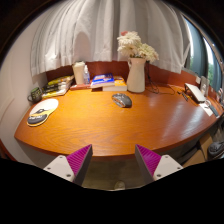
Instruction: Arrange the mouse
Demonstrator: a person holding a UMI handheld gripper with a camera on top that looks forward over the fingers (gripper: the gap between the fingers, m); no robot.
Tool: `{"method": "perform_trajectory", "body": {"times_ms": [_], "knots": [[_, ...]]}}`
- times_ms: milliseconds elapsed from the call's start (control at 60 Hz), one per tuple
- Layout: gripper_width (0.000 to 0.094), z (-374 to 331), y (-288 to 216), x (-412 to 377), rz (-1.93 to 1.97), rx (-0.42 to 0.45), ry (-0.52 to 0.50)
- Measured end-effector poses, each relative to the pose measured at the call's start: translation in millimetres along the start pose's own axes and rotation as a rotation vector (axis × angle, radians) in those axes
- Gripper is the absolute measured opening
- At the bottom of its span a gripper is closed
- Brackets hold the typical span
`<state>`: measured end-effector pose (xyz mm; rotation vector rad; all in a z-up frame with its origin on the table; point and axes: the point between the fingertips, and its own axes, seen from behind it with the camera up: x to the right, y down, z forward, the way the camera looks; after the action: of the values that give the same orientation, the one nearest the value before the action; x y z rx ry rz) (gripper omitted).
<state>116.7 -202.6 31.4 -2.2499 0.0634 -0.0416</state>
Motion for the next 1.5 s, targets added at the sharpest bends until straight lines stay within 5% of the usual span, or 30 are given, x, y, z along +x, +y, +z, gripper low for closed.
{"method": "perform_trajectory", "body": {"times_ms": [517,900,1117,1400,1500], "knots": [[0.0864,202,-116,64,-0.029,-0.017,0.004],[0.0846,282,-171,74,-0.012,-0.055,-0.039],[0.0546,290,-173,67,0.001,-0.068,-0.032],[0.0355,290,-176,68,0.028,-0.092,0.019],[0.0354,287,-175,62,0.024,-0.123,0.019]]}}
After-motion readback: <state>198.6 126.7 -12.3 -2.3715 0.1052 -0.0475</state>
